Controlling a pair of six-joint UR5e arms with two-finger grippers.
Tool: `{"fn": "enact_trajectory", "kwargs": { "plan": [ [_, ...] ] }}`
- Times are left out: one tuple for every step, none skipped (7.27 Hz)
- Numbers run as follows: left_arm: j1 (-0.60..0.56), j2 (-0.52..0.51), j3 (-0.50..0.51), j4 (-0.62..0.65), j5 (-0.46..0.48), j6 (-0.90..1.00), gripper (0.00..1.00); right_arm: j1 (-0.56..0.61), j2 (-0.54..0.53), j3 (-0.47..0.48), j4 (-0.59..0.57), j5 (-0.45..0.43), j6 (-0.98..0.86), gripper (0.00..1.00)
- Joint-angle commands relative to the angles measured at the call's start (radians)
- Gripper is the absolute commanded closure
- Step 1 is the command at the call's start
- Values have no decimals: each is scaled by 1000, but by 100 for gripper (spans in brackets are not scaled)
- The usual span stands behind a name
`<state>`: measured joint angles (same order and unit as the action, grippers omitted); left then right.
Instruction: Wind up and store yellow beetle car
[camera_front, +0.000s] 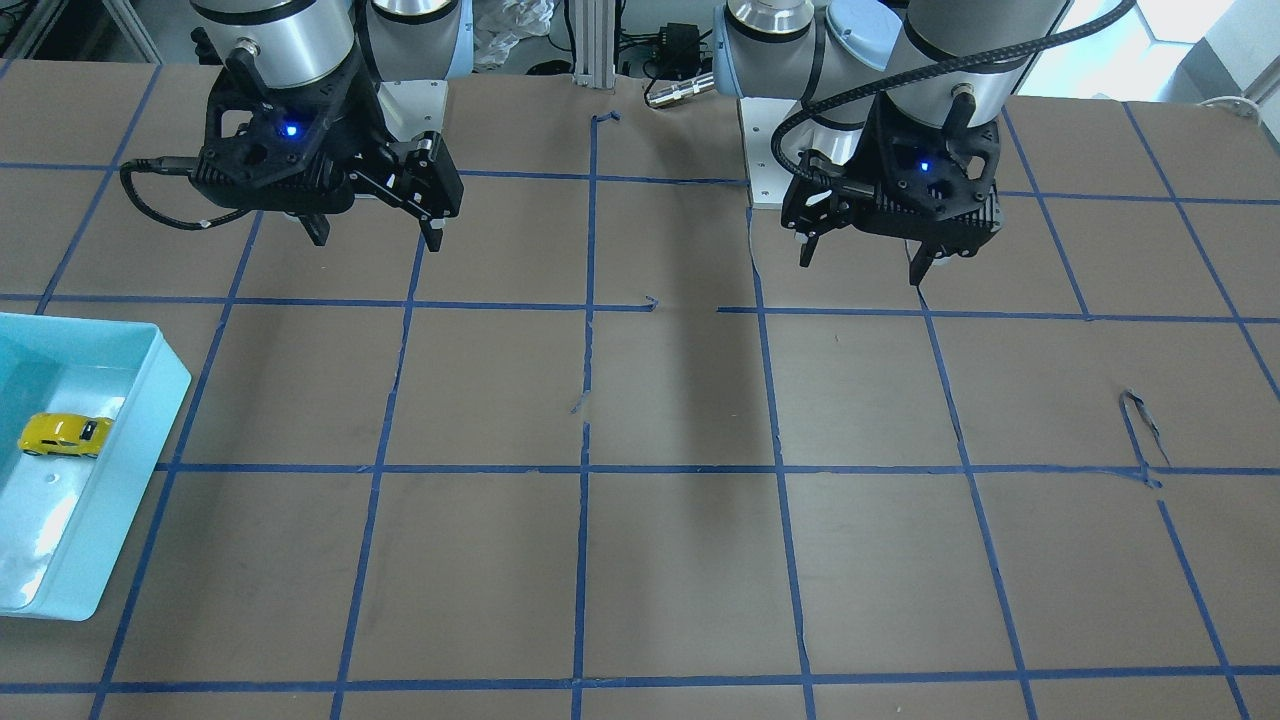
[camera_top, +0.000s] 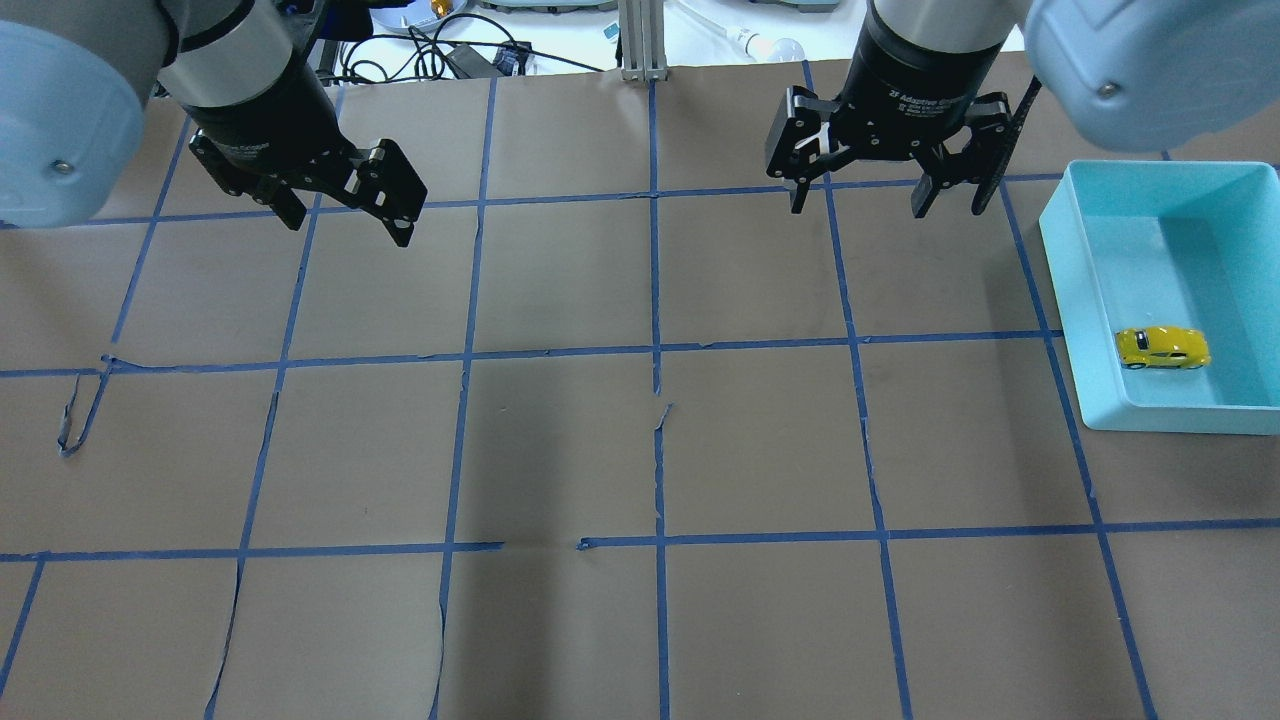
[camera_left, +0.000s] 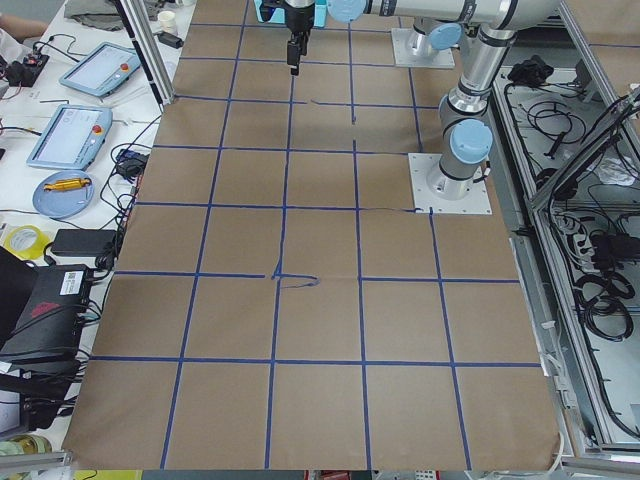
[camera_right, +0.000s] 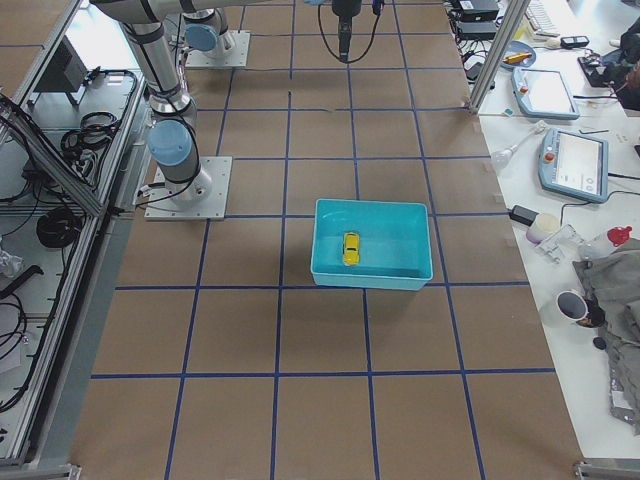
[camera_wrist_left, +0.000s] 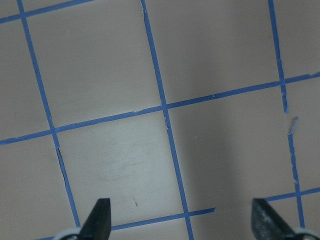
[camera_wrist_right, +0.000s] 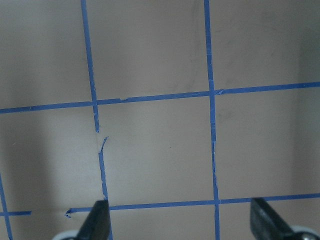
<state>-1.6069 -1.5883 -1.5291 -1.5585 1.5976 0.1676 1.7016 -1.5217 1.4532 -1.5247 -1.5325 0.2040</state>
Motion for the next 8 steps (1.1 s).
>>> {"fn": "enact_trajectory", "kwargs": {
  "plan": [
    [-1, 2, 7, 0, -2, 1, 0, 0, 0, -1, 1, 0, 0, 0],
    [-1, 2, 1, 0, -1, 1, 0, -2, 0, -1, 1, 0, 0, 0],
    [-1, 2, 1, 0, -1, 1, 0, -2, 0, -2, 0, 0, 0, 0],
    [-2, 5, 6, 0, -2, 1, 0, -2, 0, -2, 0, 0, 0, 0],
    [-2, 5, 1, 0, -1, 1, 0, -2, 0, -2, 1, 0, 0, 0],
    [-2, 5, 10, 0, -2, 0, 0, -2, 0, -2, 1, 0, 0, 0],
    [-2, 8, 9, -2, -2, 0, 0, -2, 0, -2, 0, 0, 0, 0],
    [-2, 7, 9, -2, -13, -3, 0, -2, 0, -4, 0, 0, 0, 0]
  ]
}}
